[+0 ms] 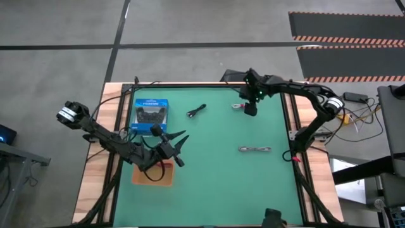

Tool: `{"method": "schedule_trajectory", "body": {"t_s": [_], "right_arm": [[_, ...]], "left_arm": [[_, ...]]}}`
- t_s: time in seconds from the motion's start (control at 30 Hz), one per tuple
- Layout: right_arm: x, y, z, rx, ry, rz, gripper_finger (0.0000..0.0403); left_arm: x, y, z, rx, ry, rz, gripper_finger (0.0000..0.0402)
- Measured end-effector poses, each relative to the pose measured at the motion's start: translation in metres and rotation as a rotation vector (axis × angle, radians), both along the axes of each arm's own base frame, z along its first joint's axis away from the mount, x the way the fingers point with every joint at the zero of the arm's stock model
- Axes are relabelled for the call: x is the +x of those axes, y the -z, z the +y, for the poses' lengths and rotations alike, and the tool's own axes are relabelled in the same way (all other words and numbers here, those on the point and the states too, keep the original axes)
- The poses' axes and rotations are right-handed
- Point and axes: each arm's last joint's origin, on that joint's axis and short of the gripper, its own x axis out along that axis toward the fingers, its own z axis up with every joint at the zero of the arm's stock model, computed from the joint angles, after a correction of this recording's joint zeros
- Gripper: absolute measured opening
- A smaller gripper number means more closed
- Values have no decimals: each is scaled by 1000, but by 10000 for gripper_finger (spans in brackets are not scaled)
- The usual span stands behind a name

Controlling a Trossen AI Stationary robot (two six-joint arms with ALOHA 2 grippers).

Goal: Pick and place USB-C Cables
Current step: Put the white charger cable into the orange bin

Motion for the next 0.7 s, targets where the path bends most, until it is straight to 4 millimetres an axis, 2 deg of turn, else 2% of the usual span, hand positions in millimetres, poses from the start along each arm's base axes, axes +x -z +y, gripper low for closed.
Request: {"method": "schedule_trajectory", "body": {"t_s": [0.5,0.7], "right_arm": [[16,31,-4,8,-18,16,223],[17,38,-5,18,-5,34,204]], "left_arm": [[0,0,0,0,0,0,82],[0,1,0,9,0,16,82]]}}
